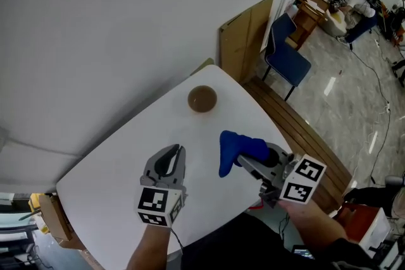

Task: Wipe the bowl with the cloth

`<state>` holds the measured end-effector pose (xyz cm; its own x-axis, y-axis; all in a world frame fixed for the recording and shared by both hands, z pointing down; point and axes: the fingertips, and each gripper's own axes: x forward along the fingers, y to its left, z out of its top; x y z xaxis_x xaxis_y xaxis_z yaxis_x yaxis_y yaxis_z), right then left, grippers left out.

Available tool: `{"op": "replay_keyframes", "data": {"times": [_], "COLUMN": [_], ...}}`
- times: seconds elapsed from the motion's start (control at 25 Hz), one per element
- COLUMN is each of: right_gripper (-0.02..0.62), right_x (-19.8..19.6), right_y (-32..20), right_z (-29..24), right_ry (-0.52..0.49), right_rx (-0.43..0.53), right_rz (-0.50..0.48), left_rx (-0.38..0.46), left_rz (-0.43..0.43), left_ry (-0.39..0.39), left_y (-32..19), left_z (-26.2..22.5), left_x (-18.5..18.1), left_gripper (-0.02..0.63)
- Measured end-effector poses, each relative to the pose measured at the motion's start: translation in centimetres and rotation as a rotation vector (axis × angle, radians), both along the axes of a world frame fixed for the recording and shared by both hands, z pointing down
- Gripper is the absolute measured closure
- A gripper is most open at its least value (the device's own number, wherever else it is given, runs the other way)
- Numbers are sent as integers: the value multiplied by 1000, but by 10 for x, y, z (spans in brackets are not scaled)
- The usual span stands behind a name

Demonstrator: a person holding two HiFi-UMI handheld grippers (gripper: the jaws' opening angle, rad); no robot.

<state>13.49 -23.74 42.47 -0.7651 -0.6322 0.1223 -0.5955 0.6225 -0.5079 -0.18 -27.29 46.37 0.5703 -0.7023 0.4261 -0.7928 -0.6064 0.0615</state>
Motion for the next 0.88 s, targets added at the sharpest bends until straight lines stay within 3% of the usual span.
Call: {"op": "replay_keyframes", "data": {"times": [0.12,0.24,0.4,0.88], "right_gripper": [518,518,518,518], "right_x": [3,7,8,-3], "right_y": [-17,-33,-54,-89], "right_z": [17,35,64,117], "right_ry": [5,5,15,42], "right_rx": [-23,-54,-98,-164], "right_rz": [-5,-2,-4,-21], "left_rx": [-26,-54,-76,-53], "left_rz": [18,37,67,234], "left_ry": [-42,-93,-150,-456], "left_y": [-22,-40,-57,-100], "left_z": [27,56,87,170], "left_x": [9,17,26,53], "left_gripper": [569,512,506,477]}}
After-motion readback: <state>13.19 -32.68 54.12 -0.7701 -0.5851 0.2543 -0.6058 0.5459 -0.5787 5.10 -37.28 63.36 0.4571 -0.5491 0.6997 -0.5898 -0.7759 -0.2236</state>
